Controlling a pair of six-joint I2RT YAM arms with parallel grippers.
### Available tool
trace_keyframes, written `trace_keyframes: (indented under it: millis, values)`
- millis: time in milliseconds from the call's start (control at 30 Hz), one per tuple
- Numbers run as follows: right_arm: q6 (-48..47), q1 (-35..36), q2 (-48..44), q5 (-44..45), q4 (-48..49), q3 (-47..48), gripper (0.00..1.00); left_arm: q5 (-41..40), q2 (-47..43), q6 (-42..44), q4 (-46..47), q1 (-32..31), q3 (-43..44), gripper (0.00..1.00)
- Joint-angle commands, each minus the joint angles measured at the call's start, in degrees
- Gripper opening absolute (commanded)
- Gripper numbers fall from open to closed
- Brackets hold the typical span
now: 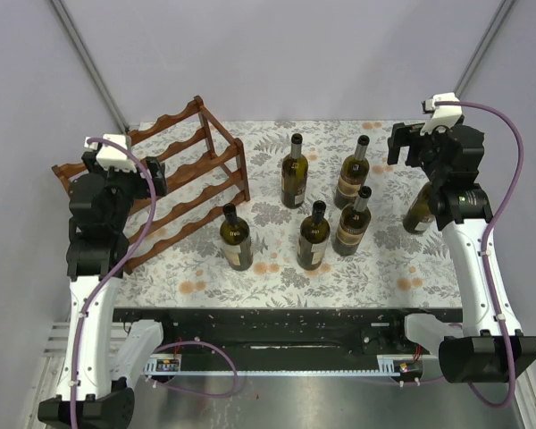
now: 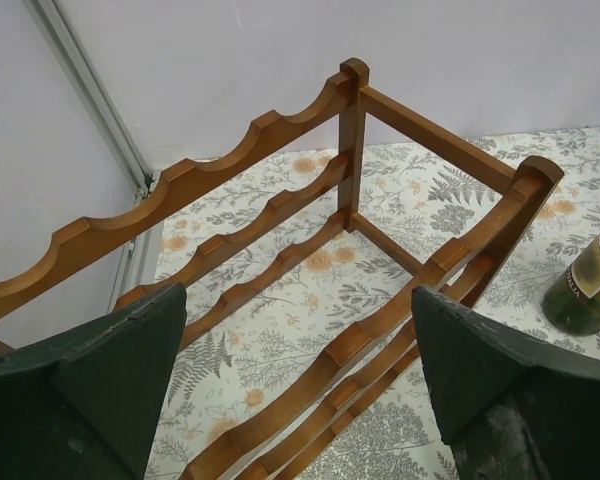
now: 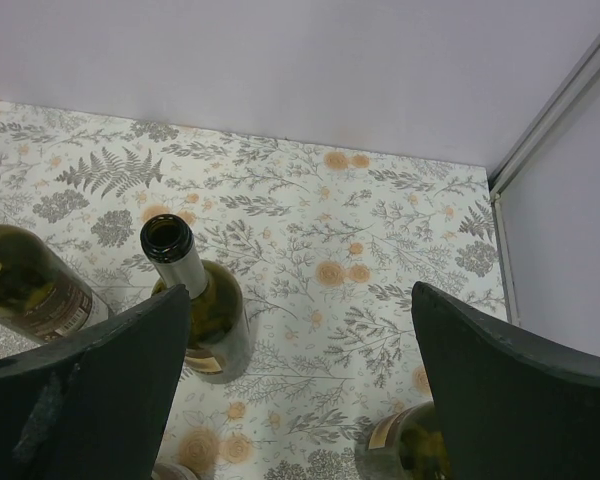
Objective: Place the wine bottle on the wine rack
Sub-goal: Adjust the wine rack at the center of the board.
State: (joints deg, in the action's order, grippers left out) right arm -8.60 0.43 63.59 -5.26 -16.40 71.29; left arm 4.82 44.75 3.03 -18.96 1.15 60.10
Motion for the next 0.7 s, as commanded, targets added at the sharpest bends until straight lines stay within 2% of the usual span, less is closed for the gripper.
trace_keyframes:
  millis: [0, 300, 533, 667]
  values:
    - [-1.0, -0.1, -0.4, -0.5, 0.2, 2.7, 0.99, 1.1, -0.1, 1.6, 0.1, 0.3, 3.5, 0.99]
    - [-1.3, -0.1, 0.8, -1.6, -0.1, 3.9, 1.00, 3.6, 1.8, 3.0, -5.9, 0.3, 8.2, 0.99]
    - [-1.1, -0.1, 1.8, -3.1, -0.4, 4.8, 1.00, 1.6, 9.0, 1.0, -12.4, 0.3, 16.7, 0.99]
    - [-1.3, -0.1, 2.3, -4.2, -0.7, 5.5, 0.99, -3.4, 12.6, -1.6, -14.5, 0.3, 19.8, 0.99]
